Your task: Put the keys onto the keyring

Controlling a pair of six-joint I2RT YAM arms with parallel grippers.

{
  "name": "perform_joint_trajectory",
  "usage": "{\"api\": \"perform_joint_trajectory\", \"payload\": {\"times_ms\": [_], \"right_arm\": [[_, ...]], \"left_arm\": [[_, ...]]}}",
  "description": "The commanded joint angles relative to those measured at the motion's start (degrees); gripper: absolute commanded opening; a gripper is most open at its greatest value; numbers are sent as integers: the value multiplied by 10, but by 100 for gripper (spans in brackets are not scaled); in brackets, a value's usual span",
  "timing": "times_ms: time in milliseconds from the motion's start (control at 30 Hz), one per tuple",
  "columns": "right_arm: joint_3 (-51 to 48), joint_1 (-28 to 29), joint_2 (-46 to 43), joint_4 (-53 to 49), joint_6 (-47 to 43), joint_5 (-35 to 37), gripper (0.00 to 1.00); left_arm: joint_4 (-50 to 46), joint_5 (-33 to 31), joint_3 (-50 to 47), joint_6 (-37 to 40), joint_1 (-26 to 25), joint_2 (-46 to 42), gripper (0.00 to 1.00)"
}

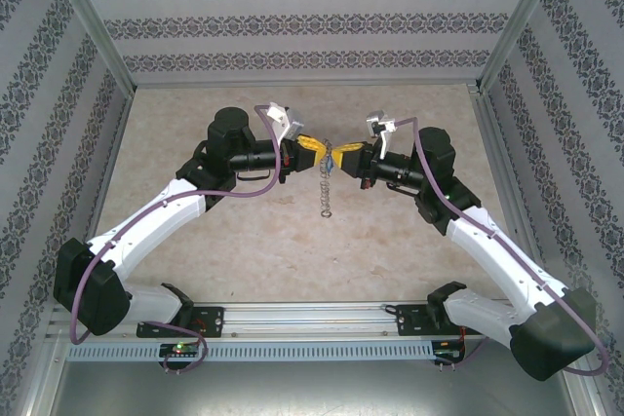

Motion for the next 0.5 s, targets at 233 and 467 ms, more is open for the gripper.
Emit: {"api": "perform_joint_trajectory", "payload": {"times_ms": [233, 467], "right_arm": [[-15, -1, -1, -6, 12, -80, 22], [-44, -72, -71, 1, 40, -66, 52]], "left_arm": [[71, -2, 9, -7, -8, -23, 0], [73, -5, 3, -3, -8, -29, 0]]}}
